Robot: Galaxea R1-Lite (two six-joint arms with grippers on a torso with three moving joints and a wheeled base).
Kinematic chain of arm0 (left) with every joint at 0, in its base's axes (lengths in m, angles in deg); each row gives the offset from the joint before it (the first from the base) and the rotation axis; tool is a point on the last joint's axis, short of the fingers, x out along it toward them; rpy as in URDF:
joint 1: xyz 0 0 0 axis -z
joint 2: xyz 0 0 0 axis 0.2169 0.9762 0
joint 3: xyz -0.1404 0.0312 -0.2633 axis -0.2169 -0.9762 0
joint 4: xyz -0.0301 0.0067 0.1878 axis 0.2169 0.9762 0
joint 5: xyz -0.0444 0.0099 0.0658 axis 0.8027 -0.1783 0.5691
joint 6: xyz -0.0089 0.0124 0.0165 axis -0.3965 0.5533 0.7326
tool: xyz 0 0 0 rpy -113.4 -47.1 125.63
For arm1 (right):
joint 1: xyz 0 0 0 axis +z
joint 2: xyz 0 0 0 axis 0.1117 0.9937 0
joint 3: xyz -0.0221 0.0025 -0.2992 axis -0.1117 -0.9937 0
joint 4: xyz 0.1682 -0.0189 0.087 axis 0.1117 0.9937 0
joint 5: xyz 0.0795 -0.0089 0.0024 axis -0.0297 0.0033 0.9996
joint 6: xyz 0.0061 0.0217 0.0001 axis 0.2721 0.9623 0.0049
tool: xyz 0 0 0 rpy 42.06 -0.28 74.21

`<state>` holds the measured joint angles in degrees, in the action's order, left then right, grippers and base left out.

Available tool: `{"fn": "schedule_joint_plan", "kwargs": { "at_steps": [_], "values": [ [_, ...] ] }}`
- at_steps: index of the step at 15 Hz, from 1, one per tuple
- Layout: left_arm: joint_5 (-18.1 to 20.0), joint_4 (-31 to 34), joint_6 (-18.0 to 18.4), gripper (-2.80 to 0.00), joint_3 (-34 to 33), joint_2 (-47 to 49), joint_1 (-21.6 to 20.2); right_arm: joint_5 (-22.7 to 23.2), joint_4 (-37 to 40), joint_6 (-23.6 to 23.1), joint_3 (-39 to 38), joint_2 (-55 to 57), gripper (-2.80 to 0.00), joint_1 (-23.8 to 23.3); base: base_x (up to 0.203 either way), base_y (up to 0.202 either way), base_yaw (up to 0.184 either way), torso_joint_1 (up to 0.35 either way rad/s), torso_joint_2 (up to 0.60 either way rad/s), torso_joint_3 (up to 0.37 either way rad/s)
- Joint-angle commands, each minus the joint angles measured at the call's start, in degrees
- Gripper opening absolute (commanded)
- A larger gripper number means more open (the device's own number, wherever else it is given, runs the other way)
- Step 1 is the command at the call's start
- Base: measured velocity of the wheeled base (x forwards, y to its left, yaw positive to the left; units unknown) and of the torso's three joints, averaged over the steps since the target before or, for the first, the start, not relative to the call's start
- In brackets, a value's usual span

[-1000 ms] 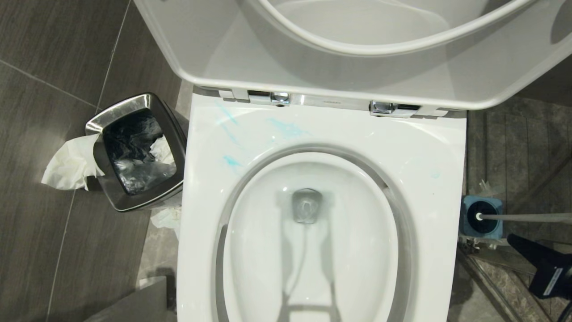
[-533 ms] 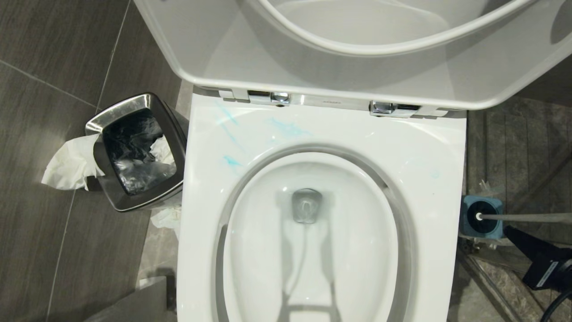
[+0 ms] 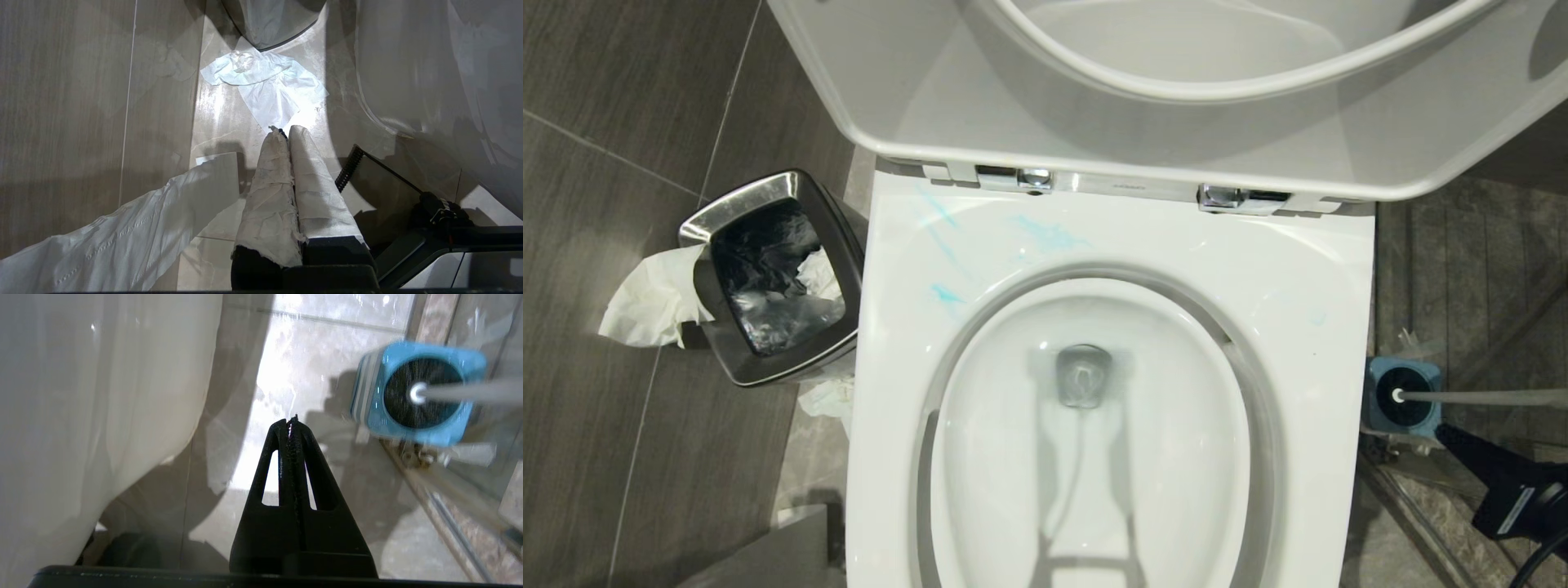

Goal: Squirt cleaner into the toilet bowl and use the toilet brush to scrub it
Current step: Pour in the cleaning agent

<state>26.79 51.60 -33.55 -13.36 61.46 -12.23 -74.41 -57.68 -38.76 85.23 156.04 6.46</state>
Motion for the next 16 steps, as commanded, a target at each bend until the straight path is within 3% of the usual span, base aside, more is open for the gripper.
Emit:
{"fn": "schedule_joint_plan", "kwargs": {
  "at_steps": [1,13,16],
  "values": [
    [-0.04,0.04,-0.04,-2.80,0.00,-0.01,-0.03,0.12,-0.33,-0.03,-2.10,-0.85,-2.80,0.04,0.000,0.000,0.000,0.000,0.00,0.000],
    [-0.04,0.04,-0.04,-2.80,0.00,-0.01,-0.03,0.30,-0.25,-0.33,0.32,-1.49,-2.80,0.10,0.000,0.000,0.000,0.000,0.00,0.000],
    [-0.04,0.04,-0.04,-2.80,0.00,-0.01,-0.03,0.13,-0.25,-0.56,5.54,2.62,-2.80,0.04,0.000,0.000,0.000,0.000,0.00,0.000]
  ]
}}
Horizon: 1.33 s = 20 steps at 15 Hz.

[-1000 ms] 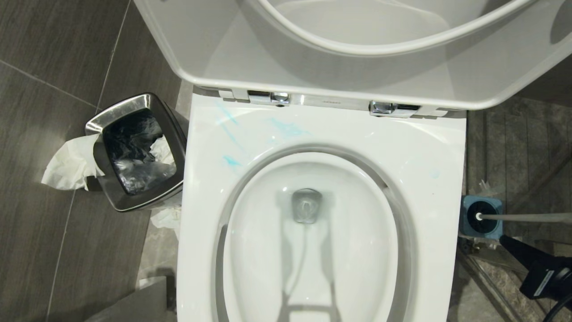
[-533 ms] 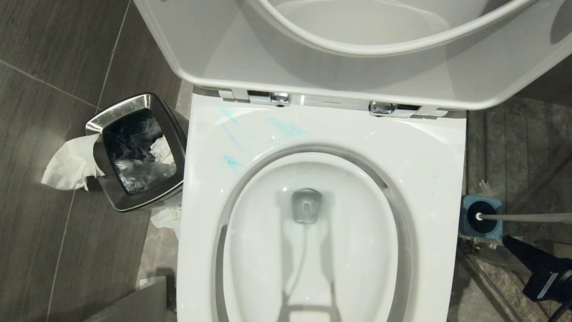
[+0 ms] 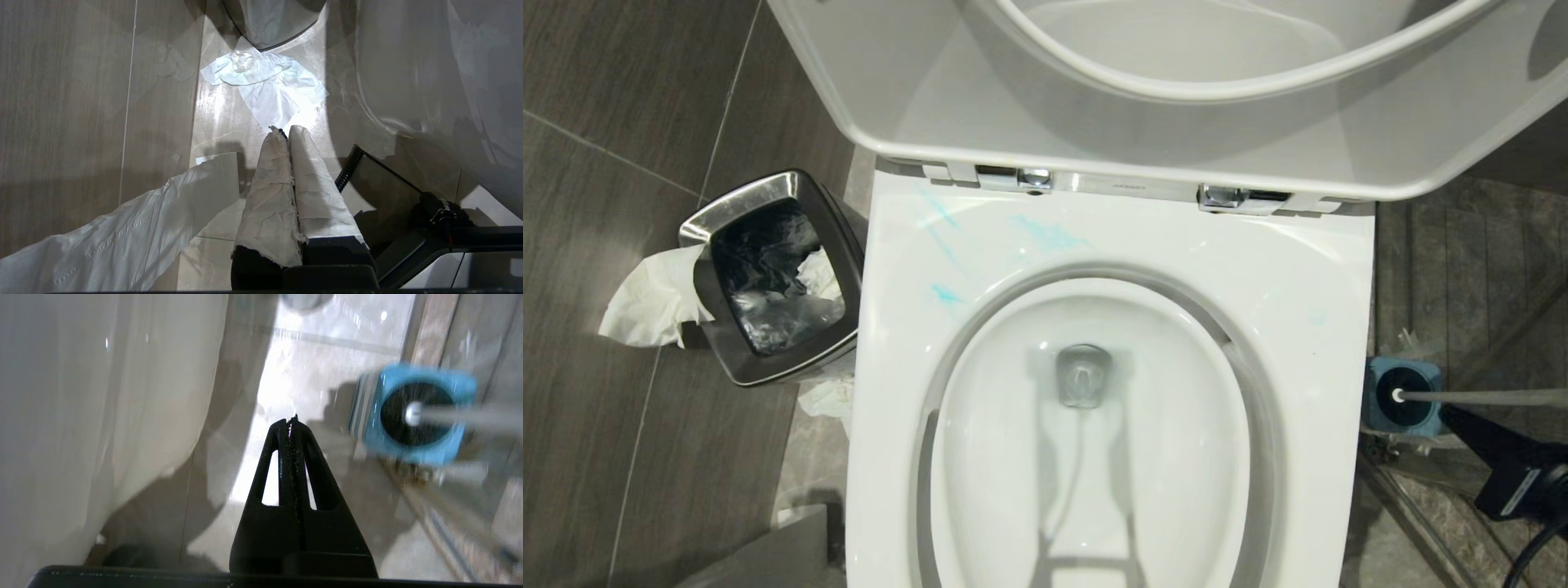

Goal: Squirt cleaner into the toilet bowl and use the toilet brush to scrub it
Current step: Pour in the cleaning agent

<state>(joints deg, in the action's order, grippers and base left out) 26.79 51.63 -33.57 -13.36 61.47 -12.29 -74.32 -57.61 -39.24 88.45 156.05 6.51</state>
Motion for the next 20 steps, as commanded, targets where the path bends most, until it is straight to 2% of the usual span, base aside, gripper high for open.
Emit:
{"fn": "schedule_joint_plan", "kwargs": {
  "at_steps": [1,4,7,9,13,18,20],
  "values": [
    [-0.04,0.01,-0.02,-2.80,0.00,-0.02,0.03,0.14,-0.32,-0.09,2.96,3.86,-2.80,0.03,0.000,0.000,0.000,0.000,0.00,0.000],
    [-0.04,0.01,-0.02,-2.80,0.00,-0.02,0.03,0.67,-0.46,0.85,2.50,8.99,-2.80,-0.01,0.000,0.000,0.000,0.000,0.00,0.000],
    [-0.04,0.01,-0.02,-2.80,0.00,-0.02,0.03,5.53,-1.03,0.93,3.67,12.84,-2.80,-0.01,0.000,0.000,0.000,0.000,0.00,0.000],
    [-0.04,0.01,-0.02,-2.80,0.00,-0.02,0.03,7.10,-3.86,0.72,4.78,15.78,-2.80,-0.07,0.000,0.000,0.000,0.000,0.00,0.000],
    [-0.04,0.01,-0.02,-2.80,0.00,-0.02,0.03,7.47,-10.27,-1.94,3.51,21.72,-2.80,-0.01,0.000,0.000,0.000,0.000,0.00,0.000],
    [-0.04,0.01,-0.02,-2.80,0.00,-0.02,0.03,6.72,-10.67,-0.22,3.51,22.00,-2.80,-0.19,0.000,0.000,0.000,0.000,0.00,0.000],
    [-0.04,0.01,-0.02,-2.80,0.00,-0.02,0.03,6.62,-13.30,0.77,2.24,22.70,-2.80,-0.57,0.000,0.000,0.000,0.000,0.00,0.000]
  ]
}}
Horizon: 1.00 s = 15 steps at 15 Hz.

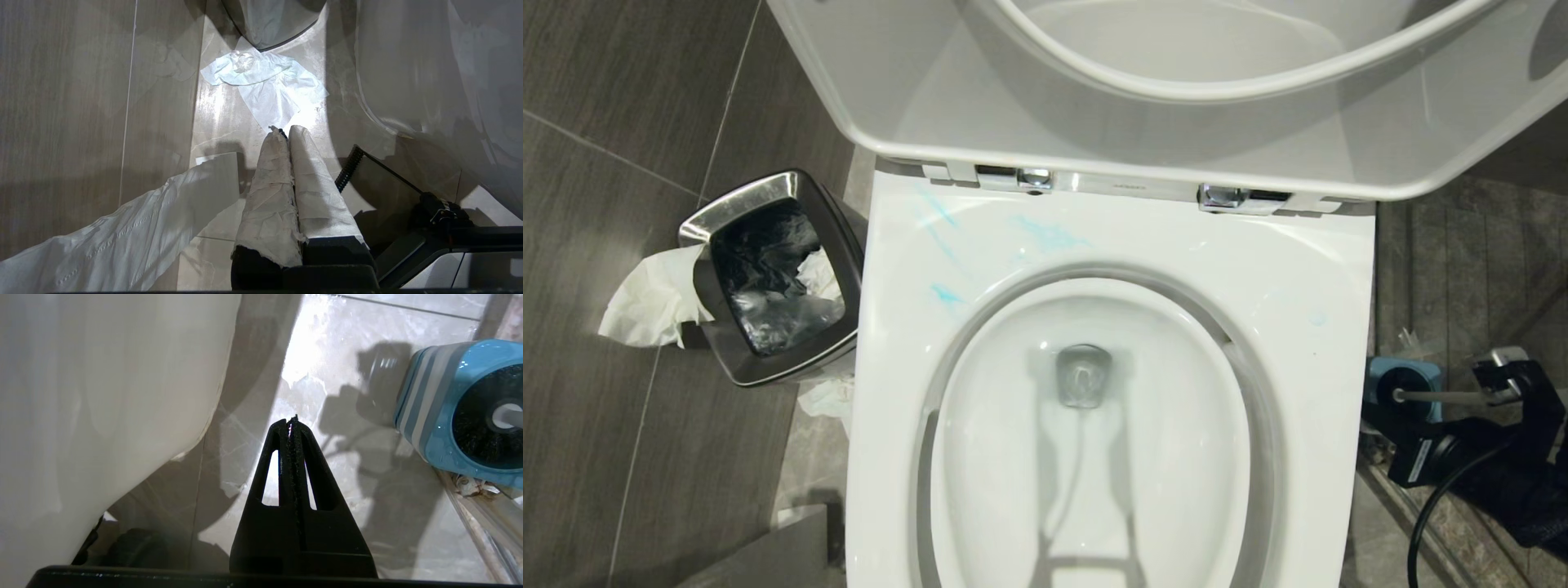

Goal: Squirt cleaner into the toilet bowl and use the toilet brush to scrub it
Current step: Pour in the cleaning agent

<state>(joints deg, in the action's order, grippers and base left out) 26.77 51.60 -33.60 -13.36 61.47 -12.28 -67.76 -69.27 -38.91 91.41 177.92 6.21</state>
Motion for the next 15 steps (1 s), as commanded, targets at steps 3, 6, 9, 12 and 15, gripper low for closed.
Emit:
{"fn": "schedule_joint_plan", "kwargs": {
  "at_steps": [3,6,9,12,15],
  "values": [
    [-0.02,0.04,0.00,-2.80,0.00,-0.02,0.02,0.02,-12.24,1.14,-2.61,7.82,-2.80,-1.32,0.000,0.000,0.000,0.000,0.00,0.000],
    [-0.02,0.04,0.00,-2.80,0.00,-0.02,0.02,0.07,-20.49,1.05,-4.55,15.06,-2.80,-2.16,0.000,0.000,0.000,0.000,0.00,0.000],
    [-0.02,0.04,0.00,-2.80,0.00,-0.02,0.02,0.32,-20.50,0.81,-1.33,16.80,-2.80,-2.21,0.000,0.000,0.000,0.000,0.00,0.000],
    [-0.02,0.04,0.00,-2.80,0.00,-0.02,0.02,1.58,-20.50,0.79,4.55,20.70,-2.80,-3.06,0.000,0.000,0.000,0.000,0.00,0.000],
    [-0.02,0.04,0.00,-2.80,0.00,-0.02,0.02,6.97,-20.50,-1.12,8.37,24.19,-2.80,-5.03,0.000,0.000,0.000,0.000,0.00,0.000]
  ]
}}
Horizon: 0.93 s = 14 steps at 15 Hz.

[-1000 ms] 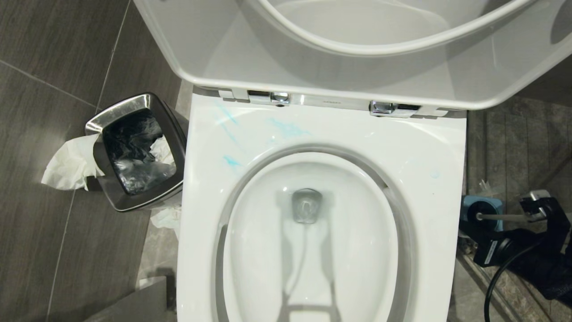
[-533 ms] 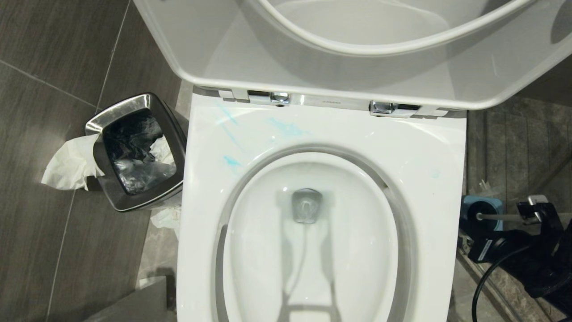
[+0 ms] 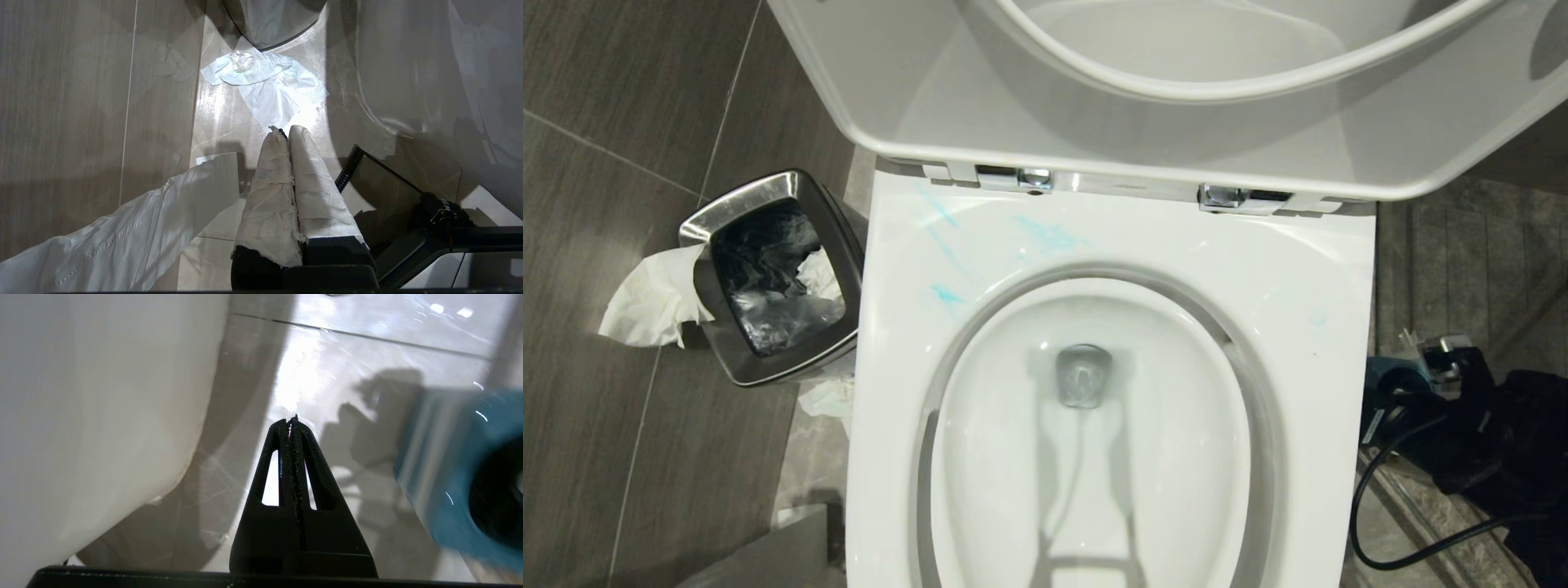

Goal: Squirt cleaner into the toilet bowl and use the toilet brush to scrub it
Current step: Pour in the cleaning agent

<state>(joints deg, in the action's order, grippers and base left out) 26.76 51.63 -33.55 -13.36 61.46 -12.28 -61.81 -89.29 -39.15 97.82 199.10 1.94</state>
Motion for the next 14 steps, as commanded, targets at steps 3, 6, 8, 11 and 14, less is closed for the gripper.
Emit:
{"fn": "schedule_joint_plan", "kwargs": {
  "at_steps": [3,6,8,11,14],
  "values": [
    [-0.02,0.01,-0.04,-2.80,0.00,-0.01,0.02,0.54,-0.49,-3.87,2.91,5.03,-2.23,-0.94,0.000,0.000,0.000,0.000,0.00,0.000],
    [-0.02,0.01,-0.04,-2.80,0.00,-0.01,0.02,-0.38,-0.49,-5.29,5.42,5.77,0.00,-2.07,0.000,0.000,0.000,0.000,0.00,0.000],
    [-0.02,0.01,-0.04,-2.80,0.00,-0.01,0.02,0.03,-0.49,-5.40,6.54,5.81,0.00,-2.92,0.000,0.000,0.000,0.000,0.00,0.000],
    [-0.02,0.01,-0.04,-2.80,0.00,-0.01,0.02,4.62,-0.49,-5.86,10.75,6.63,0.00,-4.59,0.000,0.000,0.000,0.000,0.00,0.000],
    [-0.02,0.01,-0.04,-2.80,0.00,-0.01,0.02,12.07,-0.49,-7.25,14.42,8.51,0.00,-6.17,0.000,0.000,0.000,0.000,0.00,0.000]
  ]
}}
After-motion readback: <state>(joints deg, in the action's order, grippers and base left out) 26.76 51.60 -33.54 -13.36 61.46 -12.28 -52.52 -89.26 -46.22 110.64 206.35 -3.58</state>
